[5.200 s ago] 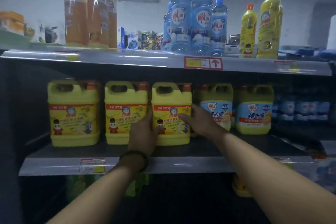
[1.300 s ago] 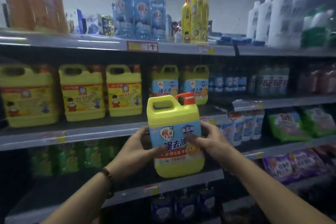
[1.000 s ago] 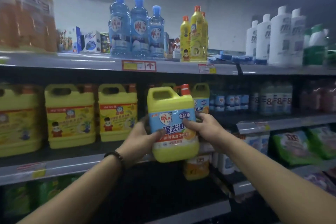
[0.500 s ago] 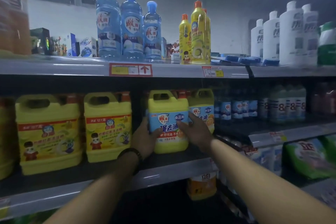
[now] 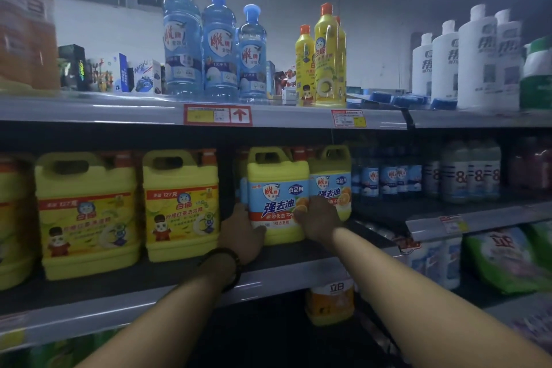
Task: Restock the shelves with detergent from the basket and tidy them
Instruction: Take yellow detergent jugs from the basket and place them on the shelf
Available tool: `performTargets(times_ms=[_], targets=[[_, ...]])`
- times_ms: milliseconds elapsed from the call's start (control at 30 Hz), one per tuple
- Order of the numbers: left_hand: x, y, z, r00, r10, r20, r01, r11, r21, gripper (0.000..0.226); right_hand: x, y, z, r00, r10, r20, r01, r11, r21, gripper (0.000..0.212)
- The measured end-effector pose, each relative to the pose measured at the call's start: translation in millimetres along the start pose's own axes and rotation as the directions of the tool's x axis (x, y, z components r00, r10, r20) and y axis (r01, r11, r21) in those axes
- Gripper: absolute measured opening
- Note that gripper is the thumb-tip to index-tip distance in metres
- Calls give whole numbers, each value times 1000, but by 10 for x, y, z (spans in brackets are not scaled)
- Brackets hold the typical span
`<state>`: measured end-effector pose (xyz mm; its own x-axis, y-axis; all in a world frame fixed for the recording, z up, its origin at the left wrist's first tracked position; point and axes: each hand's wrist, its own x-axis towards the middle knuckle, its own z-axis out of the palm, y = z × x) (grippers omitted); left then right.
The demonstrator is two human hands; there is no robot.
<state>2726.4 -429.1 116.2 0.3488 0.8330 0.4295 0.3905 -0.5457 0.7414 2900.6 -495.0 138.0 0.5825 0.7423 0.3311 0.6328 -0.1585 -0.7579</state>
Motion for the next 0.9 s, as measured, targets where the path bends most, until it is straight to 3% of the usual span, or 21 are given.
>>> performTargets(times_ms=[200, 333, 467, 567, 633, 700, 767, 833, 900], targets=[[-472, 102, -224, 987, 149, -52, -148, 989, 29, 39, -599, -97, -54, 995, -80, -57, 75, 994, -85, 50], [-1132, -33, -378, 975, 220, -34, -220, 975, 24, 24, -1197, -17, -93, 978, -189, -90, 182, 980, -87, 33], [-1937, -622, -376, 960, 279, -11, -279, 960, -3, 14, -1785, 213, 69, 988, -154, -26, 152, 985, -78, 21], [-2649, -1292, -245, 985, 113, 134, -121, 991, 52, 12, -2258, 580, 371, 991, -36, 130, 34, 999, 19, 17], [-3124, -1846, -150, 953, -14, 304, -42, 983, 179, 11, -2585, 880, 624, 966, 38, 255, -34, 999, -20, 15], [-3555, -2351, -30, 891, -141, 432, -6, 947, 321, 13, -2908, 1185, 890, 925, 101, 367, -67, 992, -104, 15], [-3933, -2667, 93, 835, -207, 510, -75, 875, 478, 38, -3283, 1487, 1172, 873, 173, 456, -117, 982, -149, 12], [-4331, -2819, 171, 713, -354, 605, -39, 842, 538, 43, -3687, 1830, 1458, 825, 260, 502, -205, 965, -163, 7], [-4683, -3080, 263, 599, -478, 643, 94, 839, 536, 41, -4085, 2183, 1731, 757, 344, 556, -272, 939, -212, 15]])
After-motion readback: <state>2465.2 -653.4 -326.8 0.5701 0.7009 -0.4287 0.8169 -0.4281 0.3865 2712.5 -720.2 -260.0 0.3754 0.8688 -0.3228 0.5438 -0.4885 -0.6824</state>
